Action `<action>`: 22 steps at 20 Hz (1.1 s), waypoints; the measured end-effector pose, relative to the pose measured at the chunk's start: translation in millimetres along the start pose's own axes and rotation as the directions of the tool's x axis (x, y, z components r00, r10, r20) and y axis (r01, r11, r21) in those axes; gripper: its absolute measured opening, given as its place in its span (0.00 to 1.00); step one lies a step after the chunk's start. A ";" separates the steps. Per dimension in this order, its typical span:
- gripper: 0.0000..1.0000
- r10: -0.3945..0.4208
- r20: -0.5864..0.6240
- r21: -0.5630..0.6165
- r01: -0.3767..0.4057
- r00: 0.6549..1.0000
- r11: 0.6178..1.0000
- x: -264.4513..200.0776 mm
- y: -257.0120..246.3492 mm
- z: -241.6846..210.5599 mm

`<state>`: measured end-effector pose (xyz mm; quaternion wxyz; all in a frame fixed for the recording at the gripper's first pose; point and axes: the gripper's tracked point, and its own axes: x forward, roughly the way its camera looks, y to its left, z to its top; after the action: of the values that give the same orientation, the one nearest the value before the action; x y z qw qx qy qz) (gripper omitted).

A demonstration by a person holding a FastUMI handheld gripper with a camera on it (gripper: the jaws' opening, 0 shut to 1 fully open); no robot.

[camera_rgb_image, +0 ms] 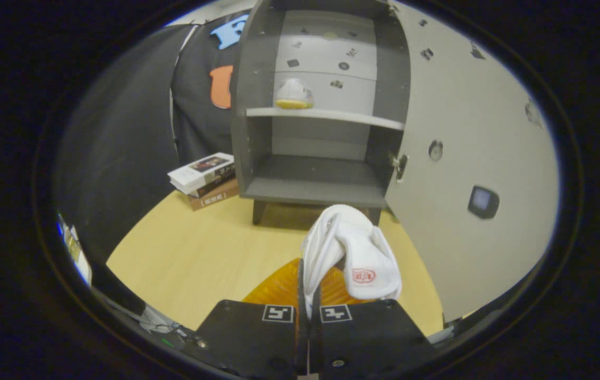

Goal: Open the shoe cabinet door, grab the shoes and put them into the shoe cabinet, then close the shoe cabinet door.

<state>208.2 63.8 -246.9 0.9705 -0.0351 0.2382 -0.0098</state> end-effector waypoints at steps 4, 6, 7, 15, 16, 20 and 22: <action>0.05 -0.005 0.049 -0.026 0.006 0.999 1.000 -12.9 -11.8 87.5; 0.05 0.001 0.073 -0.015 0.000 0.997 1.000 -10.7 -14.6 130.7; 0.05 0.006 0.088 -0.012 -0.005 0.996 1.000 -7.3 -13.9 151.6; 0.05 0.049 0.132 -0.008 -0.049 0.990 0.999 40.4 -13.1 281.1; 0.05 0.041 0.136 -0.008 -0.040 0.990 0.999 50.7 -17.5 293.8; 0.05 0.020 0.105 -0.008 -0.019 0.994 1.000 100.4 -32.2 328.6; 0.05 0.013 0.092 0.010 -0.014 0.996 1.000 127.5 -40.3 340.8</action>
<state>478.9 40.6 -1.5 0.9807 -0.0286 0.1935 -0.0031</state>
